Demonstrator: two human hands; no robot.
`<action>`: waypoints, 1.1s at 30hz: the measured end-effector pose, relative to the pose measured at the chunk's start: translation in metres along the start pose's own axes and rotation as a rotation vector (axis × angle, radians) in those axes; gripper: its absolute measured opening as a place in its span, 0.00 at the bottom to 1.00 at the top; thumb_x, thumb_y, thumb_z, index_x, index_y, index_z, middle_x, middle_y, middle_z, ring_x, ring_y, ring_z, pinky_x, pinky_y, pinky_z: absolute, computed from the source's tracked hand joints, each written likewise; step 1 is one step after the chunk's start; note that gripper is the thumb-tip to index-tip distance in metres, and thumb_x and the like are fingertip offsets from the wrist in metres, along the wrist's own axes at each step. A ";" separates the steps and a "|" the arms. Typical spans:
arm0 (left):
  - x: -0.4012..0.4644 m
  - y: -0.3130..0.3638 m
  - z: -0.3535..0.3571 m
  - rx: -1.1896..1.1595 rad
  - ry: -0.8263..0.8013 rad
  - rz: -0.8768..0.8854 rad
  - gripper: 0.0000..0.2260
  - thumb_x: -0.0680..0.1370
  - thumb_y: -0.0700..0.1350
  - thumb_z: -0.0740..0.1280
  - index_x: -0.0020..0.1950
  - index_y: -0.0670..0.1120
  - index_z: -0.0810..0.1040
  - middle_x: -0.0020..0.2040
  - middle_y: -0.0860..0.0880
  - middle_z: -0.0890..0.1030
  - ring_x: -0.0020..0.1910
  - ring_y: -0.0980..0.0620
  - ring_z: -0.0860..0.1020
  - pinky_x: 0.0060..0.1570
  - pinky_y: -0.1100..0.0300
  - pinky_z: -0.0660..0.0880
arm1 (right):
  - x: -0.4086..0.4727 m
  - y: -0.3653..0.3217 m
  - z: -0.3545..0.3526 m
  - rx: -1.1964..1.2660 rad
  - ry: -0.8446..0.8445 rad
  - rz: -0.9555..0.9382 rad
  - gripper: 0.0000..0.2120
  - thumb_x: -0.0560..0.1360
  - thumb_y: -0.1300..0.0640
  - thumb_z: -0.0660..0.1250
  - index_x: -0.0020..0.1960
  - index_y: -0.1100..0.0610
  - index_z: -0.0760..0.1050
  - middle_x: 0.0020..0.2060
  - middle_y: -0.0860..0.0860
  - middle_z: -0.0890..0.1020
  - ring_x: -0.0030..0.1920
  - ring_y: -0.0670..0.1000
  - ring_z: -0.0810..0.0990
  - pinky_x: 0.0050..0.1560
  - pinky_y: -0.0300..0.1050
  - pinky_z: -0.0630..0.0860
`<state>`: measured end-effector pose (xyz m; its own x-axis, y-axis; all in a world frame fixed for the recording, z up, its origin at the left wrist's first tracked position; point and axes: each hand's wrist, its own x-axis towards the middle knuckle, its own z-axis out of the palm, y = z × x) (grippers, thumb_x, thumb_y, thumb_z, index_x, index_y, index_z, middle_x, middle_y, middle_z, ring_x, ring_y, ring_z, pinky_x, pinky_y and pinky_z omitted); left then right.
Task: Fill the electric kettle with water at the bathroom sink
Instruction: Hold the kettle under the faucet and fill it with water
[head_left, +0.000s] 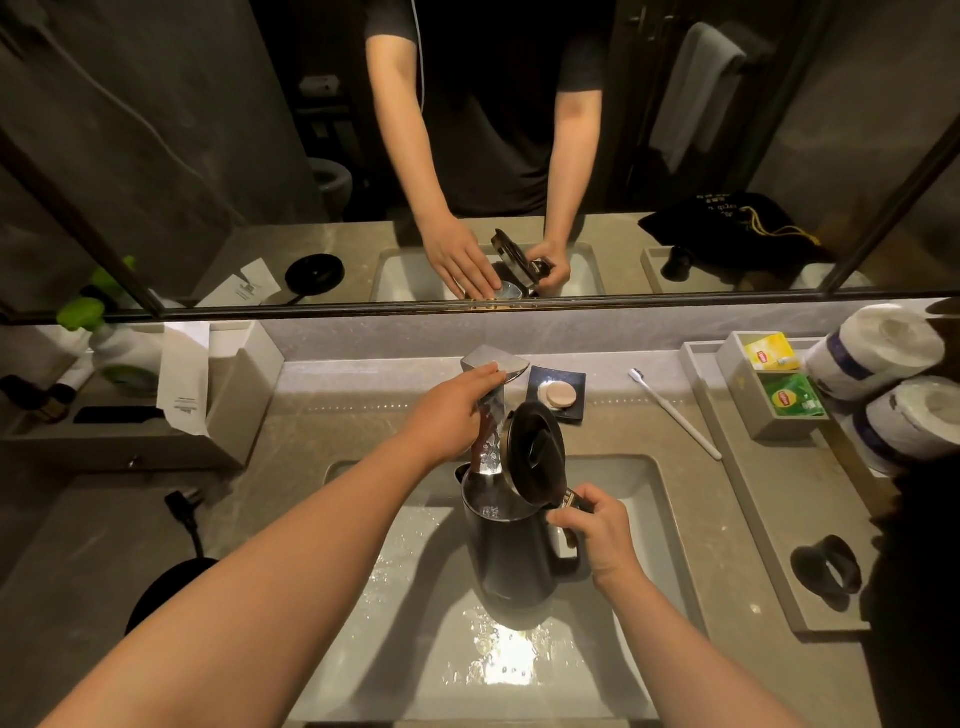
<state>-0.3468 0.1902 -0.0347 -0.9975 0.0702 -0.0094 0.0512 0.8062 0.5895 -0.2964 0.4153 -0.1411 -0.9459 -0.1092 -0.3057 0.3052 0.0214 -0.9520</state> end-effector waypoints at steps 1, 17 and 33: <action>-0.001 0.000 0.000 -0.008 -0.001 -0.004 0.27 0.75 0.33 0.59 0.71 0.54 0.67 0.74 0.53 0.65 0.71 0.50 0.63 0.68 0.52 0.61 | 0.000 0.000 0.000 -0.002 0.000 -0.001 0.17 0.52 0.54 0.76 0.31 0.60 0.71 0.23 0.52 0.71 0.25 0.51 0.70 0.24 0.43 0.69; -0.001 0.005 -0.005 -0.026 -0.015 -0.029 0.29 0.74 0.30 0.58 0.70 0.54 0.70 0.73 0.52 0.67 0.70 0.49 0.64 0.66 0.53 0.63 | 0.005 0.001 -0.002 -0.011 -0.014 0.010 0.17 0.52 0.56 0.76 0.33 0.63 0.72 0.25 0.54 0.72 0.26 0.52 0.72 0.25 0.43 0.70; -0.002 0.005 -0.004 0.127 -0.173 0.058 0.29 0.74 0.29 0.58 0.70 0.52 0.70 0.74 0.53 0.64 0.71 0.49 0.62 0.67 0.53 0.62 | 0.003 0.002 -0.001 -0.013 -0.038 0.002 0.14 0.52 0.55 0.76 0.28 0.55 0.71 0.23 0.49 0.71 0.25 0.48 0.71 0.23 0.40 0.70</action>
<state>-0.3450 0.1915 -0.0282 -0.9700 0.2096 -0.1235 0.1248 0.8644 0.4870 -0.2990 0.4156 -0.1438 -0.9403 -0.1466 -0.3073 0.3056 0.0343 -0.9515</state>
